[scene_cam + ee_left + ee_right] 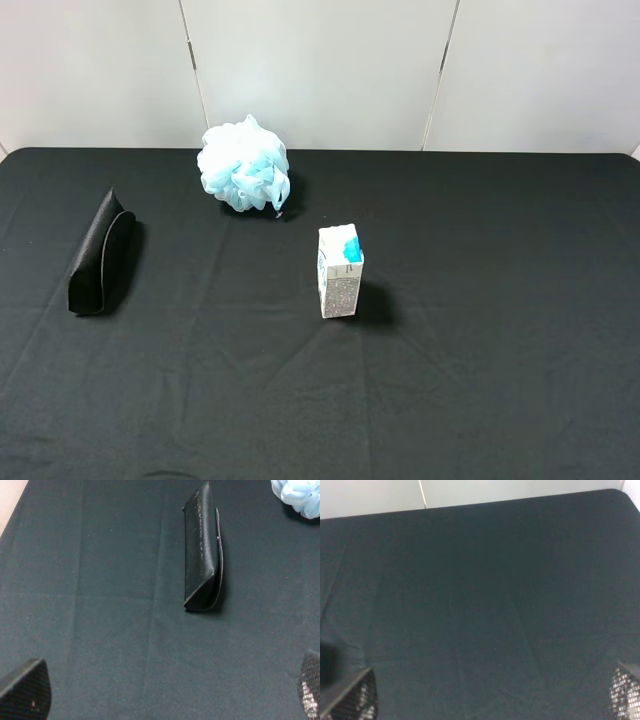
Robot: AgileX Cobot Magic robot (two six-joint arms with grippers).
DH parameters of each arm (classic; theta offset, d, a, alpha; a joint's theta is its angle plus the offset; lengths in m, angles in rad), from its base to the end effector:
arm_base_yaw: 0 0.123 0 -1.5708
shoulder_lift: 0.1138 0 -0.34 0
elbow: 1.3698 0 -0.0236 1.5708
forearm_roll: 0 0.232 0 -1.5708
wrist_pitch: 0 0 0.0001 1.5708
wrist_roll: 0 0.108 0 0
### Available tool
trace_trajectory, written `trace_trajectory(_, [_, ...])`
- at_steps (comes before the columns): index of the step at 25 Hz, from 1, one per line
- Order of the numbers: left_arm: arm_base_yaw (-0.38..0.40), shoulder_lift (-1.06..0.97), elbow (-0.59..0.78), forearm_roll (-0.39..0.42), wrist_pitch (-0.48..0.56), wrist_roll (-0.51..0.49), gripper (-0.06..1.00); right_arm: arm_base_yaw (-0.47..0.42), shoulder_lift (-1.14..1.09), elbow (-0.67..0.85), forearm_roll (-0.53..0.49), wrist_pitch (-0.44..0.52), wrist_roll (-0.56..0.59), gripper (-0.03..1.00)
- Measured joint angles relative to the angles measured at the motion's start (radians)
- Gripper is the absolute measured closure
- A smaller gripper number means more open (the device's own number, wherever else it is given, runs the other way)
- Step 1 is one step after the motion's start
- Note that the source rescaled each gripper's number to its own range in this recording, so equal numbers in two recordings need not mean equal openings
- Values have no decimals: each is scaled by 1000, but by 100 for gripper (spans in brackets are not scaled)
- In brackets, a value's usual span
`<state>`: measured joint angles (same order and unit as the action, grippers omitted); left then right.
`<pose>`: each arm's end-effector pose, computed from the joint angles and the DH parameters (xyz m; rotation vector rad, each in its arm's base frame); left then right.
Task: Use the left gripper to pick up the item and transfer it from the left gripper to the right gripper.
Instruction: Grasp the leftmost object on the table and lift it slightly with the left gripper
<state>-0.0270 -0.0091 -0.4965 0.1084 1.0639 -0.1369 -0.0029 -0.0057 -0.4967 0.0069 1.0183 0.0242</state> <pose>-0.0627 0.0119 0.2591 -0.1174 2.0338 0.0269 -0.0601 0.0008 0.2633 0.0269 1.9994 0.0219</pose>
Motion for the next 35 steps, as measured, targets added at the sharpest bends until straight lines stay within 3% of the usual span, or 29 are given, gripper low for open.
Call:
trace_trajectory(30, [0,0,0,-3,0,0,-4,0,0,0,0,-1,0,-3])
trace_trajectory(35, [0,39,-51,-4,21,0,-5,0,0,0,0,-1,0,-3])
